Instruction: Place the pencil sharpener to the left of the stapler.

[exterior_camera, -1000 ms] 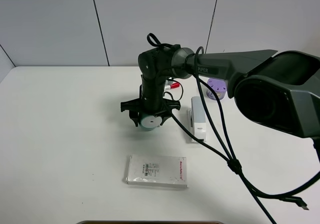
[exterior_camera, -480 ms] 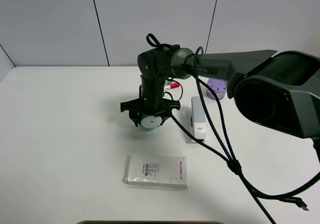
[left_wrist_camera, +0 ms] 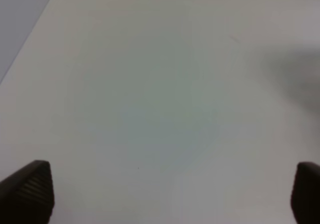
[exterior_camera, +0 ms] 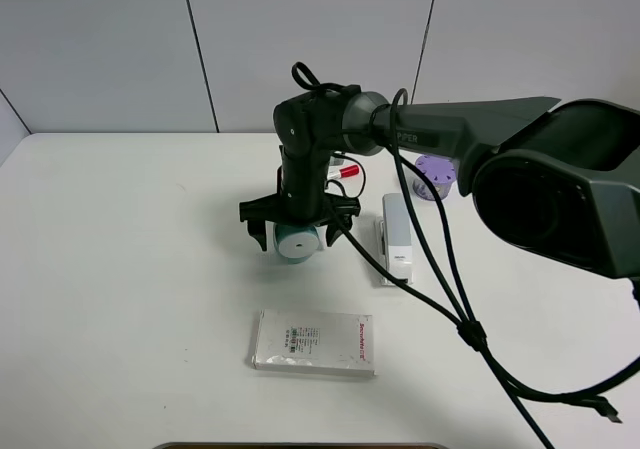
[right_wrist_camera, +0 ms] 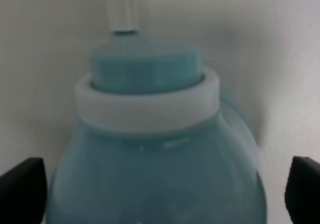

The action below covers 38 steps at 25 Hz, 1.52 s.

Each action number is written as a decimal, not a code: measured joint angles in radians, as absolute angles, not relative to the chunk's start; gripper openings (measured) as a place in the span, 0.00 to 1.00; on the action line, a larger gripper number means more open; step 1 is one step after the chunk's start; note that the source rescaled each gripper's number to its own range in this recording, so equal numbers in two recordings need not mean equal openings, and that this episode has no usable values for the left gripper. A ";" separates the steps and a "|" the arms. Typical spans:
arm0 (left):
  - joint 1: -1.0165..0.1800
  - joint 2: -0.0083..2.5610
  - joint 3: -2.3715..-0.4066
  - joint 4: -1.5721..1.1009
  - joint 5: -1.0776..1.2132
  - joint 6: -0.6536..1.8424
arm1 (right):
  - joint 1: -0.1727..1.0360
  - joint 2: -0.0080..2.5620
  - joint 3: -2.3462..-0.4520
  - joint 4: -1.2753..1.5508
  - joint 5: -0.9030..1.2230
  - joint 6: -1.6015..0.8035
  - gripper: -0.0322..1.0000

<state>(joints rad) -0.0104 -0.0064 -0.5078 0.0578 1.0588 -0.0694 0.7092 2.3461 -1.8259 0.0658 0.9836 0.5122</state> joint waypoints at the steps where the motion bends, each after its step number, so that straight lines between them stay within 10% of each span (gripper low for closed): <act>1: -0.010 -0.006 -0.508 0.058 1.059 -0.069 | 0.709 2.341 -1.826 0.063 0.984 0.512 0.92; 38: -0.010 -0.006 -0.508 0.058 1.059 -0.069 | 0.724 2.025 -1.826 -0.083 1.091 0.404 1.00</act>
